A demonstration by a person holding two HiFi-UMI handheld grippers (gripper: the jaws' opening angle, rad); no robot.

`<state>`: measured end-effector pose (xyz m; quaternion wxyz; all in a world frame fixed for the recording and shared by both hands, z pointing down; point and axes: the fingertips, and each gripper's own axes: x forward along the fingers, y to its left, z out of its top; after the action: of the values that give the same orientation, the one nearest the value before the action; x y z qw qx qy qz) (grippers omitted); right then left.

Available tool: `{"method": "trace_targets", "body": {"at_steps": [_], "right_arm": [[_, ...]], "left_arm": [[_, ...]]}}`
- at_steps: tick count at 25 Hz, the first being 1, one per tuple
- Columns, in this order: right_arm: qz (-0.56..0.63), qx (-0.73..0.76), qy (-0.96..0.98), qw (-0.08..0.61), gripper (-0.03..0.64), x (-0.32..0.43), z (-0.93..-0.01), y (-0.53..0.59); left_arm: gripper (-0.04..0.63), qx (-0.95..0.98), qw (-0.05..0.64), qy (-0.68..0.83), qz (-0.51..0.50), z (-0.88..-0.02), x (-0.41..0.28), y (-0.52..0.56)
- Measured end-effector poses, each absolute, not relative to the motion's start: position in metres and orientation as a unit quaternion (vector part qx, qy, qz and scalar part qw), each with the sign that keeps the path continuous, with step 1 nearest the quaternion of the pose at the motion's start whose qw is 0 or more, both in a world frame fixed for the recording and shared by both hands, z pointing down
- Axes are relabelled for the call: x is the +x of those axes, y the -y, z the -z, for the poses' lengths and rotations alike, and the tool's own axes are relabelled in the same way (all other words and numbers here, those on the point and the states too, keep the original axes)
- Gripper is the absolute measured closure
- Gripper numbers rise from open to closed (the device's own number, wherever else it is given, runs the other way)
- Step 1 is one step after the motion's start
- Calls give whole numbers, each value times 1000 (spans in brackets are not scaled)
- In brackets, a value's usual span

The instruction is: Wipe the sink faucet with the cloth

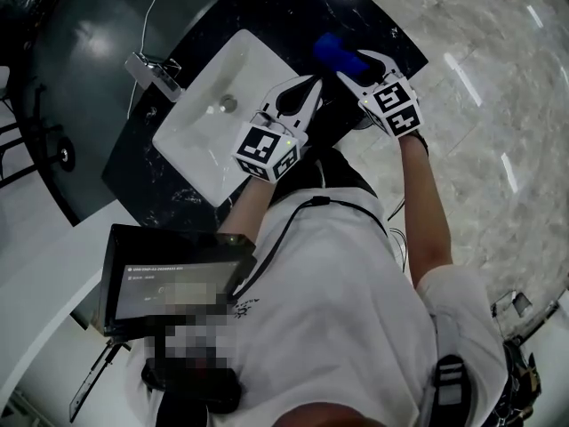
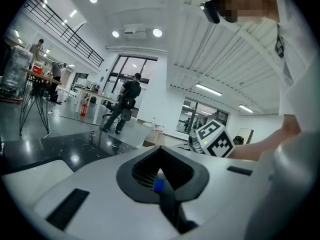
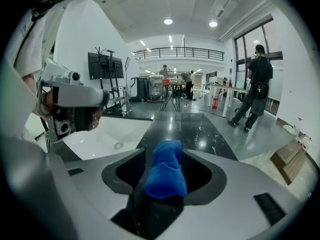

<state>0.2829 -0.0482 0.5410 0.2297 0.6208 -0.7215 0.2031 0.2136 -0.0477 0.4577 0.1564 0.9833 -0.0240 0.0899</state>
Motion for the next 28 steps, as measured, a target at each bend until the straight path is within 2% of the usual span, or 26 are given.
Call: {"method": "trace_targets", "body": {"at_steps": [3,18,19,21,23,28], "right_arm": [[-226,606,721,249,365,288,-559,54],[-285,544,718,328,370,283,-603,61],[-289,541,718,331,373,283,-604,61],[-296,536,717,333,437,282,-605,61],[-301,536,718,328,468,281,-606,62],[-307,544,716,313,492,282,-611,64]], "left_arm": [[607,983,157,32,-91,-457,209,51],[607,982,159,55,-91,-459,198,62],[607,981,159,57,-91,-459,197,63],[607,981,160,61,-91,-459,195,64],[607,981,159,66,-91,-460,192,67],[607,980,157,82,-89,-463,182,75]]}}
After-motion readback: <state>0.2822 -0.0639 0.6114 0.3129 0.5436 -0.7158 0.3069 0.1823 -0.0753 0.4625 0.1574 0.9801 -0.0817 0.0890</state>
